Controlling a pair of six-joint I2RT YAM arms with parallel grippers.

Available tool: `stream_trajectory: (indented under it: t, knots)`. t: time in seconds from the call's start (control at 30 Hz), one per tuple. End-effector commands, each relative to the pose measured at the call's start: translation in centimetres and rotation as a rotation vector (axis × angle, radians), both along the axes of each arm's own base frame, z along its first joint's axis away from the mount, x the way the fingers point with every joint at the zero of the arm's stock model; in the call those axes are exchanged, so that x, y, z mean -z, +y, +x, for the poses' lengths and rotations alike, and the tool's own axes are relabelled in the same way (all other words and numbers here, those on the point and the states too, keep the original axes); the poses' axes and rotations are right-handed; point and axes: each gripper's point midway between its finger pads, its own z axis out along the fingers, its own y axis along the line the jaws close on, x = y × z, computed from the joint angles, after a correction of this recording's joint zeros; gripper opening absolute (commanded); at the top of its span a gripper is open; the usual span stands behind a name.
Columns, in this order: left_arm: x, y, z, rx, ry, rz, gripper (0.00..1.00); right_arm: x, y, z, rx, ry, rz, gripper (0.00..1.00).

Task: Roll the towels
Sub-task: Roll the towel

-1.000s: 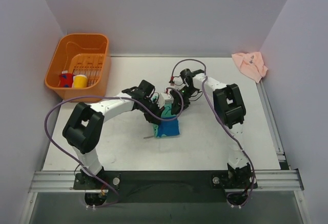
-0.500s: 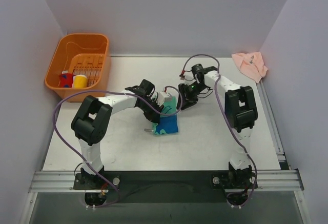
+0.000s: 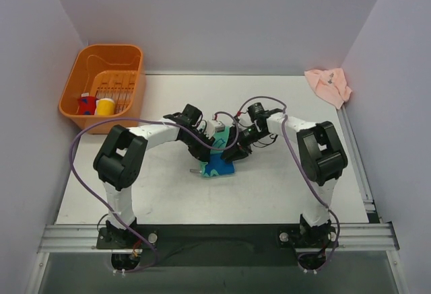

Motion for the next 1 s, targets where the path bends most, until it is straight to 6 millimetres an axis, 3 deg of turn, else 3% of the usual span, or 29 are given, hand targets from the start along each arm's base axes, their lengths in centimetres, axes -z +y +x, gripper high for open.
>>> stream_trajectory:
  t: [0.0,0.2,0.47,0.57,0.6,0.67,0.77,0.8,0.97]
  knots:
    - [1.4,0.4,0.3,-0.013,0.008,0.01,0.24,-0.1,1.7,1.2,0.034,0.033,0.044,0.28]
    - [1.0,1.1,0.3,-0.012,0.011,-0.013,0.38,6.4,-0.1,-0.1,0.071,0.184,-0.084,0.26]
    - [-1.6,4.9,2.5,-0.096,-0.068,-0.021,0.58,7.5,-0.1,-0.7,0.044,0.188,-0.144,0.25]
    - [-5.0,5.5,3.2,-0.116,-0.208,-0.053,0.62,7.5,-0.2,-0.6,0.035,0.172,-0.16,0.22]
    - [-4.8,5.8,2.5,-0.118,-0.219,-0.055,0.66,7.5,-0.2,-0.7,0.032,0.172,-0.167,0.22]
    - [-7.1,5.5,2.8,-0.112,-0.333,-0.089,0.73,7.4,-0.1,-0.8,0.021,0.157,-0.176,0.22]
    - [-7.5,4.2,0.8,-0.022,-0.455,-0.018,0.73,7.2,0.0,-0.7,0.015,0.141,-0.185,0.22]
    - [-7.5,2.5,-0.9,0.051,-0.486,-0.007,0.74,7.1,0.0,-0.7,0.013,0.138,-0.189,0.22]
    - [-6.3,0.5,-3.7,0.225,-0.648,0.087,0.74,7.0,0.1,-0.7,0.012,0.139,-0.193,0.22]
